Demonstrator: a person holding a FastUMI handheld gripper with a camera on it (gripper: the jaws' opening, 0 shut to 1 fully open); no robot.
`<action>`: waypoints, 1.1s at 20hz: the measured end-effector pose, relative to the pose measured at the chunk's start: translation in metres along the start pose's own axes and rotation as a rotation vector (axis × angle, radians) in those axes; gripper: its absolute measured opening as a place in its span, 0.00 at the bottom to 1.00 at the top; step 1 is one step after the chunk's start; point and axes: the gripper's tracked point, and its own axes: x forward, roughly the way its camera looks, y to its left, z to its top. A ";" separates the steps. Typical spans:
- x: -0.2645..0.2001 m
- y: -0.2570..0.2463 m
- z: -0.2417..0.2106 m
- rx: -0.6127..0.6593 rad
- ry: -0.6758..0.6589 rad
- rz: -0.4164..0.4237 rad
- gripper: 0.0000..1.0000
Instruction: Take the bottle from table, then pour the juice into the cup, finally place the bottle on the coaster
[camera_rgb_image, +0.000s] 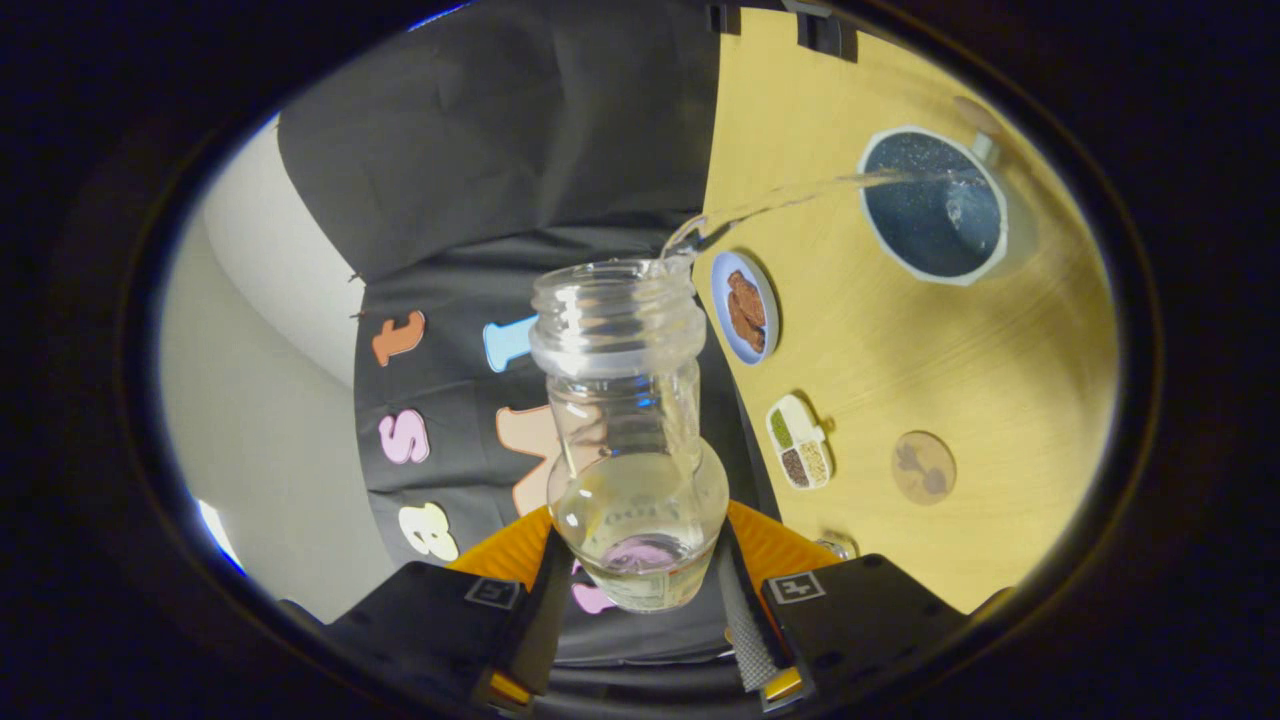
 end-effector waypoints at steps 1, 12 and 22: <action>-0.001 0.000 0.000 0.002 -0.002 -0.001 0.74; 0.001 0.002 0.000 0.025 -0.008 0.001 0.74; 0.000 -0.006 0.000 0.054 -0.011 -0.007 0.74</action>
